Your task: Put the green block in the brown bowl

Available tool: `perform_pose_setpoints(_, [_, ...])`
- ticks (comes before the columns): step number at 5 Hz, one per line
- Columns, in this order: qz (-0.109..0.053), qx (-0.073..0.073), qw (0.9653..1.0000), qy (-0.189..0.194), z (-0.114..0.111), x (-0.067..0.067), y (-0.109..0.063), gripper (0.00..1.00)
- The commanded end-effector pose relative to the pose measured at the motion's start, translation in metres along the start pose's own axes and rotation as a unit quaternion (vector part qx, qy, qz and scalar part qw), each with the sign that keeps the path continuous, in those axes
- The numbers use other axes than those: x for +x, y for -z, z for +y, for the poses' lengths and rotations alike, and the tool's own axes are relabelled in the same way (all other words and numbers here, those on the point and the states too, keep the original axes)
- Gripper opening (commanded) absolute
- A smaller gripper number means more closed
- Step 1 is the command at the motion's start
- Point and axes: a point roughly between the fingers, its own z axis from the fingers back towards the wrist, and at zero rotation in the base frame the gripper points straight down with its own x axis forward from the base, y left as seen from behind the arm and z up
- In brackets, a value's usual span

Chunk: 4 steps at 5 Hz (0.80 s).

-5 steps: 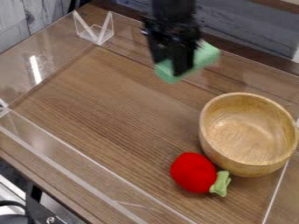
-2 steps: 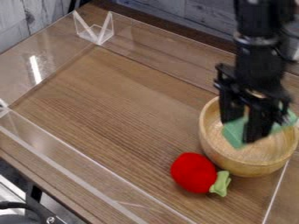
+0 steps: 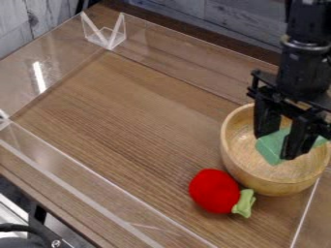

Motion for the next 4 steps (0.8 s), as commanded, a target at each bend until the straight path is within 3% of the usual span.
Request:
perform_pose_setpoints(1, [-0.018, 0.008, 0.9998, -0.007, 0.009, 0.005, -0.004, 0.00])
perform_pose_setpoints(2, [-0.016, 0.013, 0.9997, -0.012, 0.018, 0.005, 0.003, 0.00])
perform_pose_setpoints(4, [-0.007, 0.040, 0.9986, 0.035, 0.028, 0.005, 0.002, 0.00])
